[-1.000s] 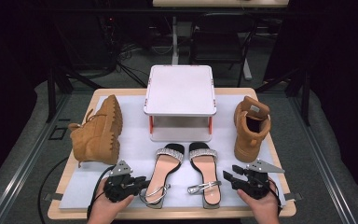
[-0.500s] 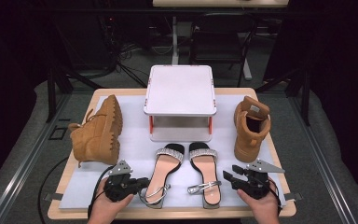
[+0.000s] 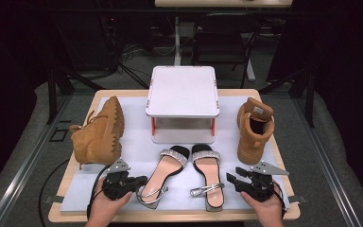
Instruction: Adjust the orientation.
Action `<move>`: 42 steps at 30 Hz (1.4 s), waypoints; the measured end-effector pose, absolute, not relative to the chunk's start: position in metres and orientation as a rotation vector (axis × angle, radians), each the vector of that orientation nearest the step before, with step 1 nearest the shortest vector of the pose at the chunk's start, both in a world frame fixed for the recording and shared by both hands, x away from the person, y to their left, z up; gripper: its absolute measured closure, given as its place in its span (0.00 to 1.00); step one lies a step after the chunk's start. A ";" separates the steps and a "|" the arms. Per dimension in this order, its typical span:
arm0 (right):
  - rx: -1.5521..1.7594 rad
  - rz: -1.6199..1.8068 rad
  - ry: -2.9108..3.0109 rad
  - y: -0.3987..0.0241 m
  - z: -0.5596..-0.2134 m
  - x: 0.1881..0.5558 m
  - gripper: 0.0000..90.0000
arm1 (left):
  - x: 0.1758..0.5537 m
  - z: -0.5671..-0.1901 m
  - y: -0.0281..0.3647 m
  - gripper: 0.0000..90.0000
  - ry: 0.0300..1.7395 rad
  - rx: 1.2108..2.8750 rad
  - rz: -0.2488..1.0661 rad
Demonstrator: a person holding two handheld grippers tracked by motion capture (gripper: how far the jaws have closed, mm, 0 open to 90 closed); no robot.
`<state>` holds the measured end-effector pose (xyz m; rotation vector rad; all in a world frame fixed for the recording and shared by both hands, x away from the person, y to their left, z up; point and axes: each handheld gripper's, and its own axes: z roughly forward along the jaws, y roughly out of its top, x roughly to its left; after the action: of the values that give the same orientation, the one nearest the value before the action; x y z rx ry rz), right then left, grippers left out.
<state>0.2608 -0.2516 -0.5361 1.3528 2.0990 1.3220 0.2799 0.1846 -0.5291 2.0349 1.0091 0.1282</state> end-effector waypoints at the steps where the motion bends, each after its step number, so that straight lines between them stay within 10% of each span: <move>1: 1.353 1.323 2.099 -0.252 -0.536 0.261 0.55 | 0.281 -0.529 0.185 0.97 1.011 2.033 0.130; 42: 1.360 1.332 2.091 -0.254 -0.536 0.259 0.55 | 0.285 -0.525 0.229 0.98 1.127 2.008 0.209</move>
<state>0.2587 -0.2537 -0.5357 1.3602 2.0905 1.3315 0.2855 0.2293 -0.5250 2.0077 1.1271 0.2091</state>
